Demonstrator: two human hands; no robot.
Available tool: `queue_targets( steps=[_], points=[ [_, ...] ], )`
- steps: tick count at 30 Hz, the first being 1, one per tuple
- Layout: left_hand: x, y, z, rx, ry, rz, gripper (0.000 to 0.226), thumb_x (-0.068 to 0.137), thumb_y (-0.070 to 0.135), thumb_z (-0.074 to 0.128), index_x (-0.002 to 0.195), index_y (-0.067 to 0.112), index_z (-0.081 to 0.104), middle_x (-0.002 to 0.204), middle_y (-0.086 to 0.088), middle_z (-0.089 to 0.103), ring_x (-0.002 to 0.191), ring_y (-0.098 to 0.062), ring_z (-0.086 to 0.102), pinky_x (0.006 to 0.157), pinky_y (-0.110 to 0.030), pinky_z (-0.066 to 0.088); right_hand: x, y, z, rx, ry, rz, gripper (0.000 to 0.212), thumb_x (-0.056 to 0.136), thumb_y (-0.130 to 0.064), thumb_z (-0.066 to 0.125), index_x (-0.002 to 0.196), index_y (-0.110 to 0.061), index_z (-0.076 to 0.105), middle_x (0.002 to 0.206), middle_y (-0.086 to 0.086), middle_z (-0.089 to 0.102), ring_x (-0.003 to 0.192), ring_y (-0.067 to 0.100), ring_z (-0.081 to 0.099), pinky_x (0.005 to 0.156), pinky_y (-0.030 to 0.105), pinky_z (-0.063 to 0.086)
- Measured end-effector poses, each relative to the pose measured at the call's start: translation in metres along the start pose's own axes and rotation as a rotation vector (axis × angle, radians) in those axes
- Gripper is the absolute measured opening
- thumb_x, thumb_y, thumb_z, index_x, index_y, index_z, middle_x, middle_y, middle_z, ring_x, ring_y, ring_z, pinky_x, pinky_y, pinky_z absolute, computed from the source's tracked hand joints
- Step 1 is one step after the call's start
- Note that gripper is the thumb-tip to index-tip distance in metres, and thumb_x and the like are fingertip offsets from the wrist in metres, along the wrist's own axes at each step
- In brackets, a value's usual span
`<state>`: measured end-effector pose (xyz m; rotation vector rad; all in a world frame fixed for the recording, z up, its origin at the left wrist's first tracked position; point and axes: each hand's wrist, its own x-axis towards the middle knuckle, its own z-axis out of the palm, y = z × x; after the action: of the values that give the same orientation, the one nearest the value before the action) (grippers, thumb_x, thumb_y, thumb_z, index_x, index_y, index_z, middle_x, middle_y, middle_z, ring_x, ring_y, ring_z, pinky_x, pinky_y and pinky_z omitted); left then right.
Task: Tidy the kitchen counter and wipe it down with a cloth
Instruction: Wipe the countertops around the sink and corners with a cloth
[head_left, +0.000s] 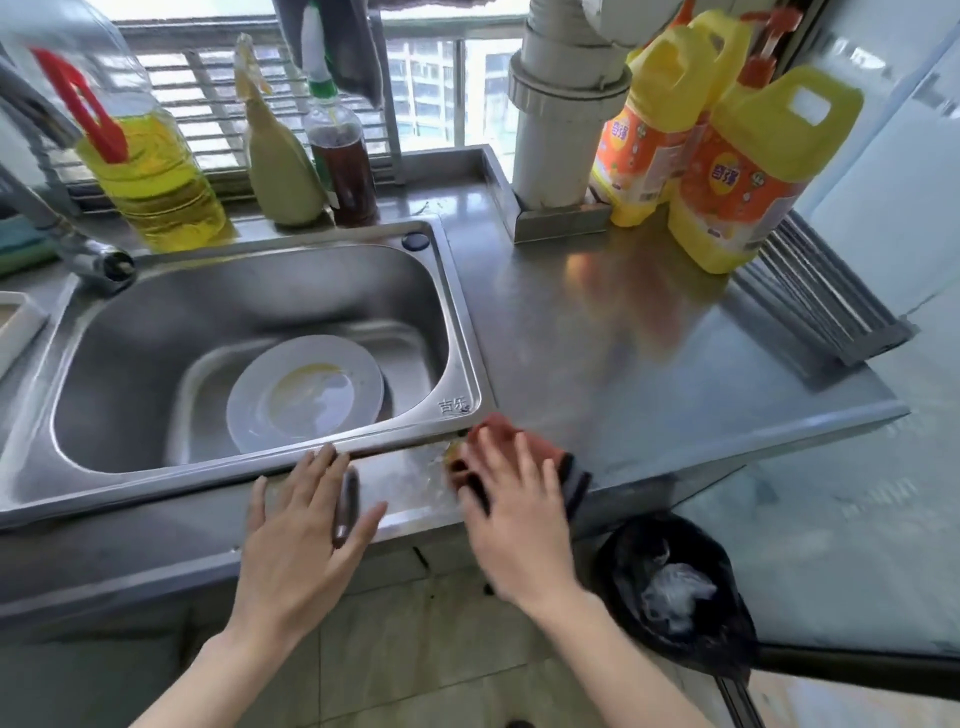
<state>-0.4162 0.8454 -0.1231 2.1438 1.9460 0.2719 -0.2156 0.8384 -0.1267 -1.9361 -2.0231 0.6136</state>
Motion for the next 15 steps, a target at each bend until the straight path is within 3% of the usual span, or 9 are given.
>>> queue_targets(
  steps=[2, 4, 8, 10, 12, 15],
  points=[
    [0.003, 0.000, 0.000, 0.057, -0.046, 0.009, 0.106, 0.066, 0.088, 0.013, 0.143, 0.017, 0.029, 0.153, 0.003, 0.023, 0.141, -0.010, 0.017, 0.112, -0.037, -0.007, -0.002, -0.008, 0.009, -0.060, -0.086, -0.134, 0.067, 0.082, -0.057, 0.000, 0.144, -0.041, 0.018, 0.154, -0.020, 0.007, 0.144, 0.013, -0.005, 0.108, 0.028, -0.018],
    [0.006, -0.003, -0.006, 0.124, -0.098, 0.032, 0.116, 0.059, 0.092, 0.016, 0.146, 0.016, 0.021, 0.154, 0.003, 0.018, 0.141, -0.009, 0.014, 0.113, -0.041, -0.007, 0.003, 0.010, 0.000, -0.100, -0.072, -0.133, 0.066, 0.081, -0.057, -0.001, 0.144, -0.044, 0.016, 0.153, -0.024, 0.005, 0.143, 0.009, -0.005, 0.111, 0.029, -0.012],
    [0.010, -0.008, -0.015, 0.145, -0.124, 0.050, 0.117, 0.056, 0.091, 0.016, 0.148, 0.019, 0.010, 0.156, 0.007, 0.010, 0.142, -0.006, 0.008, 0.113, -0.042, -0.007, 0.012, 0.040, -0.017, -0.130, 0.039, 0.217, 0.051, 0.097, -0.047, 0.016, 0.146, -0.038, 0.015, 0.155, -0.019, 0.002, 0.144, 0.012, -0.005, 0.115, 0.037, -0.004],
    [0.010, -0.009, -0.012, 0.110, -0.112, 0.044, 0.118, 0.055, 0.090, 0.018, 0.147, 0.017, 0.011, 0.156, 0.005, 0.011, 0.142, -0.007, 0.007, 0.113, -0.041, -0.009, 0.012, 0.021, -0.005, -0.173, 0.060, 0.274, 0.054, 0.095, -0.050, 0.010, 0.147, -0.036, 0.009, 0.156, -0.014, -0.003, 0.144, 0.018, -0.007, 0.115, 0.041, -0.006],
    [0.008, -0.009, -0.009, 0.093, -0.107, 0.044, 0.119, 0.054, 0.089, 0.016, 0.147, 0.016, 0.010, 0.156, 0.005, 0.008, 0.142, -0.006, 0.004, 0.112, -0.040, -0.011, 0.008, -0.008, 0.014, -0.179, 0.067, 0.180, 0.066, 0.085, -0.056, 0.001, 0.147, -0.035, 0.007, 0.156, -0.011, -0.004, 0.144, 0.023, -0.006, 0.113, 0.040, -0.010],
    [0.006, -0.014, -0.006, 0.083, -0.125, 0.072, 0.119, 0.052, 0.087, 0.015, 0.148, 0.017, 0.005, 0.156, 0.006, 0.002, 0.141, -0.005, -0.002, 0.110, -0.038, -0.015, 0.003, -0.038, 0.032, -0.171, -0.045, -0.051, 0.070, 0.081, -0.057, 0.010, 0.147, -0.035, 0.015, 0.157, -0.009, 0.004, 0.144, 0.027, -0.002, 0.110, 0.038, -0.015]
  ],
)
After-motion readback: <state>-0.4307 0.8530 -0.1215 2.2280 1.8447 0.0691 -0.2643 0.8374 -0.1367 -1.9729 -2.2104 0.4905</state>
